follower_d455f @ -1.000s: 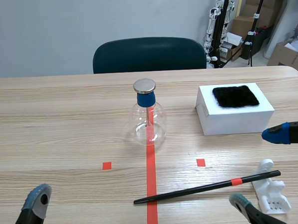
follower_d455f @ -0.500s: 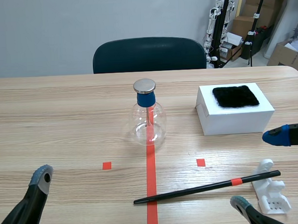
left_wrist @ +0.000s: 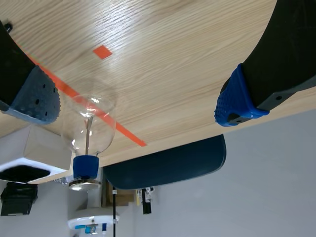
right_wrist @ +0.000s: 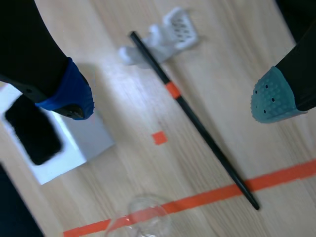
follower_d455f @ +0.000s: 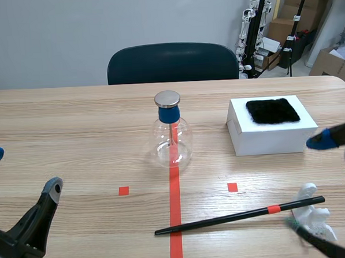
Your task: Do the electroscope experiment. pick up the black charging rod
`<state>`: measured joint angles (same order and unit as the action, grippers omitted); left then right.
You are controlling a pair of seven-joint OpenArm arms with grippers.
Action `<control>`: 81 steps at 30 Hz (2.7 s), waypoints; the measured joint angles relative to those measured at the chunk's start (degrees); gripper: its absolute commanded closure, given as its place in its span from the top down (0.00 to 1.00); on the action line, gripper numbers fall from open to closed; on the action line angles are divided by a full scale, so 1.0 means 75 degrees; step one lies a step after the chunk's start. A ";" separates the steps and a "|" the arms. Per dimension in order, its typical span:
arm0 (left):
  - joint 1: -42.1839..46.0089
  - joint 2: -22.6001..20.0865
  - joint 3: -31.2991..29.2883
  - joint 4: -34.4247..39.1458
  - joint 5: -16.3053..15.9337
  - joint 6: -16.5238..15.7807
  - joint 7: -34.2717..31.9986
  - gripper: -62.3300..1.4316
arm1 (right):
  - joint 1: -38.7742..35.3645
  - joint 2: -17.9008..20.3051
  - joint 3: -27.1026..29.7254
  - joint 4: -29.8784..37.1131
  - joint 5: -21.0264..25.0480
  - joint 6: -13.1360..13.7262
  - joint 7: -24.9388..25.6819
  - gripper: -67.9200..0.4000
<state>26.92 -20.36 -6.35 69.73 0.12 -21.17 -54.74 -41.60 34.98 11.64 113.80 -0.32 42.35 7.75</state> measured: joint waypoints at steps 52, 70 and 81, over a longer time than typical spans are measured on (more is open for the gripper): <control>-0.3060 -0.0463 0.0743 -0.5001 0.2987 -0.1533 -0.4118 1.00 | 0.8842 0.0769 -1.0316 -0.4287 0.2856 -0.0012 -0.7274 0.85; -0.3063 -0.0463 0.0743 -0.5001 0.3599 -0.1323 -0.4170 1.00 | 0.9157 0.0775 -1.0579 -0.4902 0.2879 -0.0015 -0.5951 0.73; -0.3063 -0.0463 0.0743 -0.5001 0.3608 -0.1323 -0.4170 1.00 | 0.9157 0.1035 -1.0585 -0.4902 0.2876 -0.0015 -0.5957 0.56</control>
<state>3.95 -23.83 -0.78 32.23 27.18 -31.09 -86.02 27.07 42.74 -67.75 77.03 21.26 42.24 -36.93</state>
